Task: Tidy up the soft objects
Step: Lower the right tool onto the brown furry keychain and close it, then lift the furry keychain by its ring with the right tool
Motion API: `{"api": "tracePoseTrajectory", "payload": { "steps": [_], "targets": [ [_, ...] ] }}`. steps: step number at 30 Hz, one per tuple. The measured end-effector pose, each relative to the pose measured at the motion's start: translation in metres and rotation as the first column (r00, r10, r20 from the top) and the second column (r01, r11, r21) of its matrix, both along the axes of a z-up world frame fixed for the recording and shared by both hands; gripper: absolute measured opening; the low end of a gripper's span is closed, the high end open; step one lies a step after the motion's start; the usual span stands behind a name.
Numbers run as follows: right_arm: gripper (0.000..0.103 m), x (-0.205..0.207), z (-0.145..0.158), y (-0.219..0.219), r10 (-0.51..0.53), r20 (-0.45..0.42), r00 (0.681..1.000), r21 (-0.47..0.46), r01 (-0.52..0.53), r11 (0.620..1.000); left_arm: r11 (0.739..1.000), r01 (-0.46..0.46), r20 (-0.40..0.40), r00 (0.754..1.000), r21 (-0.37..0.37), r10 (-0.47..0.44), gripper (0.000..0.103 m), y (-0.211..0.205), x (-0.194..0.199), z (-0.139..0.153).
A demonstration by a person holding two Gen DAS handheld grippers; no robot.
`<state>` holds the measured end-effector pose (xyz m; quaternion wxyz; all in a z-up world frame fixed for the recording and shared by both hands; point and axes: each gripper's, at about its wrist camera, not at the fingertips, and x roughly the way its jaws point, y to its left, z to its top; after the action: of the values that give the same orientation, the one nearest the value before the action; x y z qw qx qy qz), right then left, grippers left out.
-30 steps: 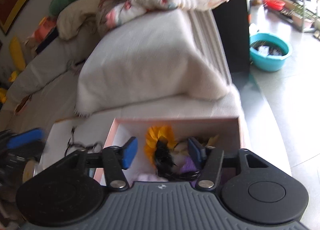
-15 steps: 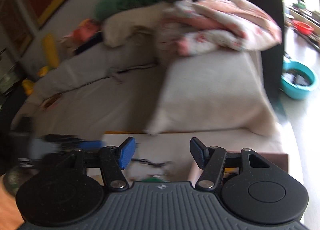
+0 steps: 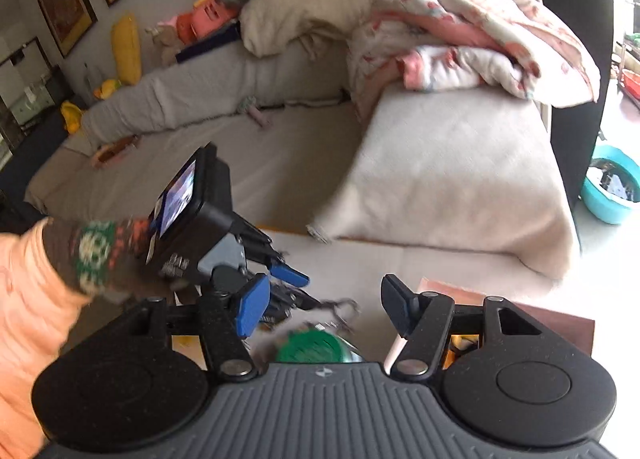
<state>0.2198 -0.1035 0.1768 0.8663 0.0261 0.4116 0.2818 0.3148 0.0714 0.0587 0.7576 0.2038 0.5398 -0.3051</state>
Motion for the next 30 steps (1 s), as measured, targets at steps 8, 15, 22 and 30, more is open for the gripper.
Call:
{"api": "tracePoseTrajectory", "payload": {
  "steps": [8, 15, 22, 30],
  "targets": [
    [0.044, 0.008, -0.030, 0.014, 0.049, -0.098, 0.994, -0.058, -0.055, 0.997, 0.965, -0.234, 0.043, 0.970, -0.119, 0.241, 0.029, 0.050, -0.003, 0.018],
    [0.038, 0.053, -0.066, 0.061, 0.010, -0.307, 0.952, -0.074, -0.034, 0.997, 0.769, -0.509, 0.220, 0.759, -0.387, 0.612, 0.028, 0.149, -0.091, 0.052],
    [0.038, 0.084, -0.105, 0.137, -0.030, -0.454, 0.890, -0.256, -0.098, 0.962, 0.622, -0.534, 0.123, 0.694, -0.572, 0.709, 0.028, 0.209, -0.182, 0.027],
    [0.030, 0.096, -0.151, 0.172, -0.113, -0.526, 0.843, -0.429, -0.148, 0.891, 0.522, -0.611, 0.033, 0.630, -0.596, 0.776, 0.028, 0.249, -0.227, -0.005]
  ]
}}
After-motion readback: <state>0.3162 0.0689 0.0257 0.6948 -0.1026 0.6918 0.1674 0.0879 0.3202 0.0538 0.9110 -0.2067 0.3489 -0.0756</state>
